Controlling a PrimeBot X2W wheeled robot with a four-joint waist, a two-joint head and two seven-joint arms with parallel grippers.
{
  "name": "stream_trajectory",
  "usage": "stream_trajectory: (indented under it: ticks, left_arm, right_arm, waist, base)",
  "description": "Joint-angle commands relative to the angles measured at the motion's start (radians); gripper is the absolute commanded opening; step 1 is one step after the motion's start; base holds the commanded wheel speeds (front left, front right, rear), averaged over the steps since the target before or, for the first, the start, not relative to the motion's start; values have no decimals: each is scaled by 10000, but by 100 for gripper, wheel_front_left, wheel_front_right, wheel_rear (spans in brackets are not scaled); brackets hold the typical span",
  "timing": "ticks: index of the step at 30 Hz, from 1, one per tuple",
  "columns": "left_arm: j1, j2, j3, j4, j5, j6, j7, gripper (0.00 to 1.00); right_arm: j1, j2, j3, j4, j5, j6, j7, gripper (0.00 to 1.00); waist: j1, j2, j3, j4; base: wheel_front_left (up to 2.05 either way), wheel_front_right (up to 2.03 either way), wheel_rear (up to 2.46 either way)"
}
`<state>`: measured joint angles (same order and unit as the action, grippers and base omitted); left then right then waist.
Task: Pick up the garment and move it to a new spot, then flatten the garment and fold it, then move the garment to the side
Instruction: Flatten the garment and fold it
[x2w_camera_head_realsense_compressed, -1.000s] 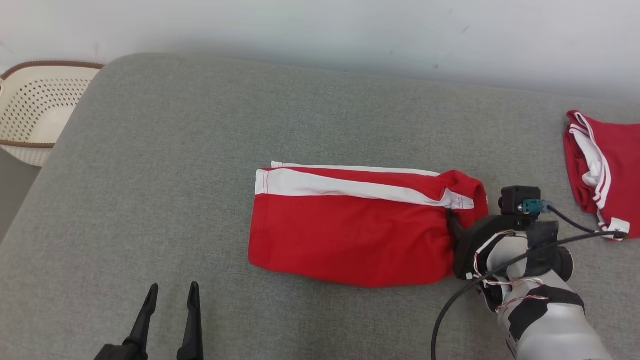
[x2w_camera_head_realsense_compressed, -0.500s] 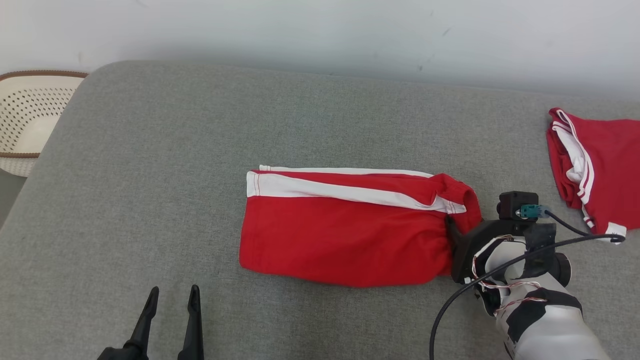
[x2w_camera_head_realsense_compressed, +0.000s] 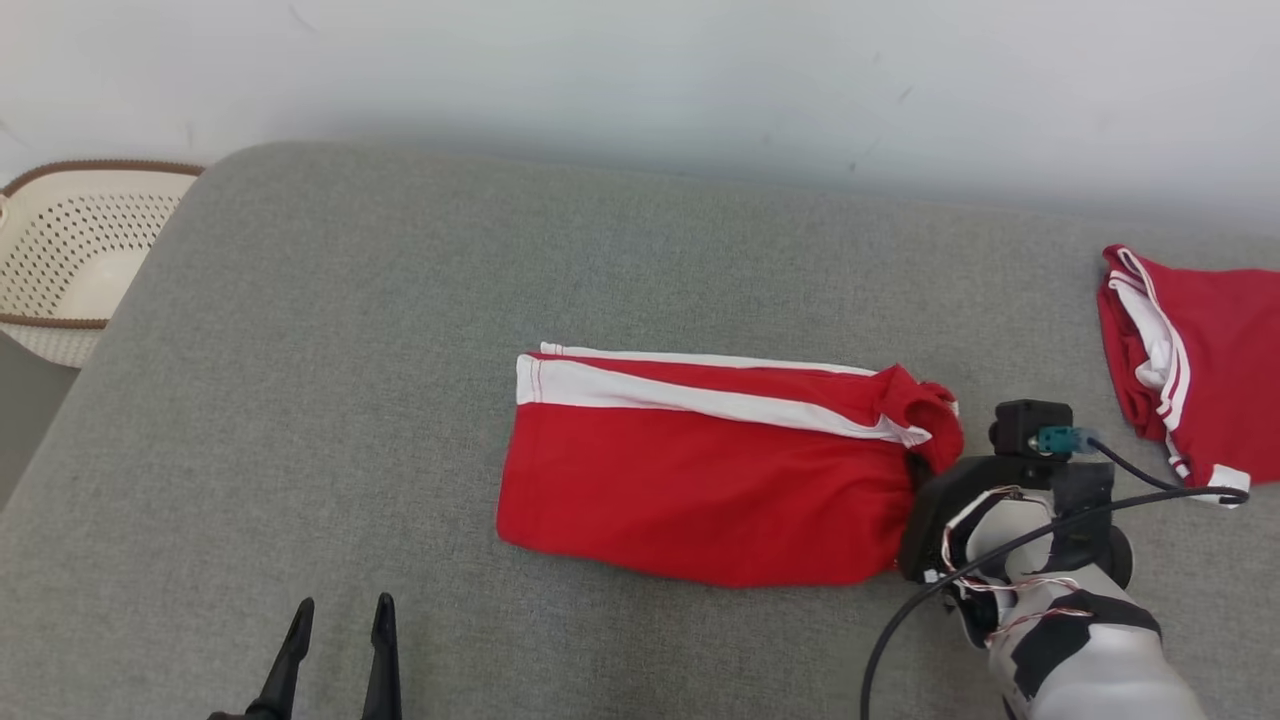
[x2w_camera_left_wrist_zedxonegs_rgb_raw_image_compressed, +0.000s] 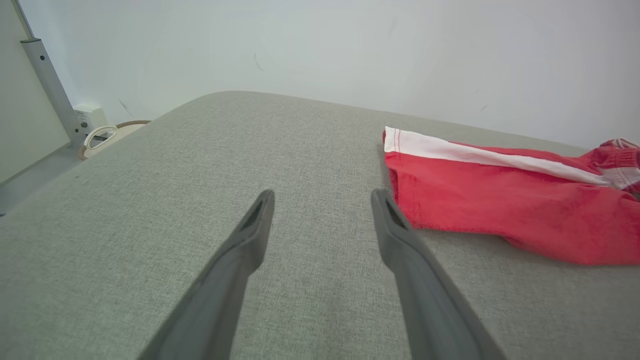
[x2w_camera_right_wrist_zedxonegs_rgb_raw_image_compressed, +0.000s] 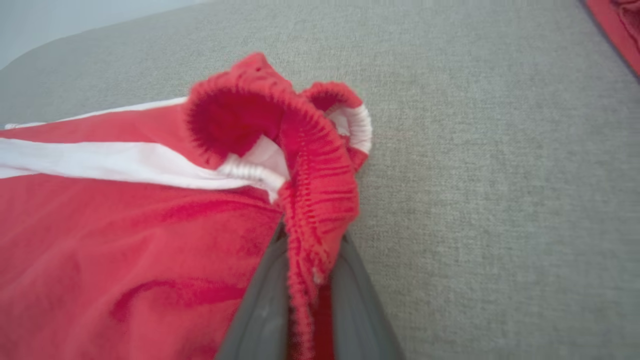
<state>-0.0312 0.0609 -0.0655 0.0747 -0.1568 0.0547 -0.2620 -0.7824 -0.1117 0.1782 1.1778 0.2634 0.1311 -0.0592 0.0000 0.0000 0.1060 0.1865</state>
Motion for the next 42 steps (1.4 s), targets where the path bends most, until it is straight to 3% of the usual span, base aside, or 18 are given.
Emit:
stream_trajectory:
  ticks: [1, 11, 21, 26, 33, 35, 42]
  left_arm:
    - [158, 21, 40, 37, 31, 3, -41, 100]
    - [451, 20, 99, -42, 31, 11, -40, 100]
    - [476, -29, -85, -30, -67, -6, -40, 100]
    - [371, -50, -289, 55, -138, -14, -40, 100]
    - [292, -70, -463, 174, -180, -40, -40, 100]
    - [247, -76, -566, 226, -242, -38, -40, 100]
    - [126, -87, -837, 355, -349, -16, -40, 100]
  right_arm:
    - [132, -192, 70, -76, 81, -9, -58, 0]
    - [833, -1202, 1227, -1595, 1499, -8, 676, 0]
    - [1766, -1412, 2252, -5067, 4940, -8, 3153, 0]
    - [1974, -1240, 2226, -5997, 5965, -8, 4071, 0]
    - [1757, -623, 1886, -5741, 6444, -8, 4779, 0]
    - [1449, -149, 1549, -5217, 6547, -5, 4940, 0]
    - [484, 416, 1211, -4004, 6139, -3, 5014, 0]
  waist:
    - [0, 0, -166, -54]
    - [0, 0, -557, -375]
    - [0, 0, -617, -470]
    - [0, 0, -649, -279]
    - [0, 0, -663, -2]
    - [0, 0, -654, 148]
    - [0, 0, -606, 535]
  base:
    - [0, 0, 0]
    - [0, 0, 0]
    - [0, 0, 0]
    - [0, 0, 0]
    - [0, 0, 0]
    - [0, 0, 0]
    - [0, 0, 0]
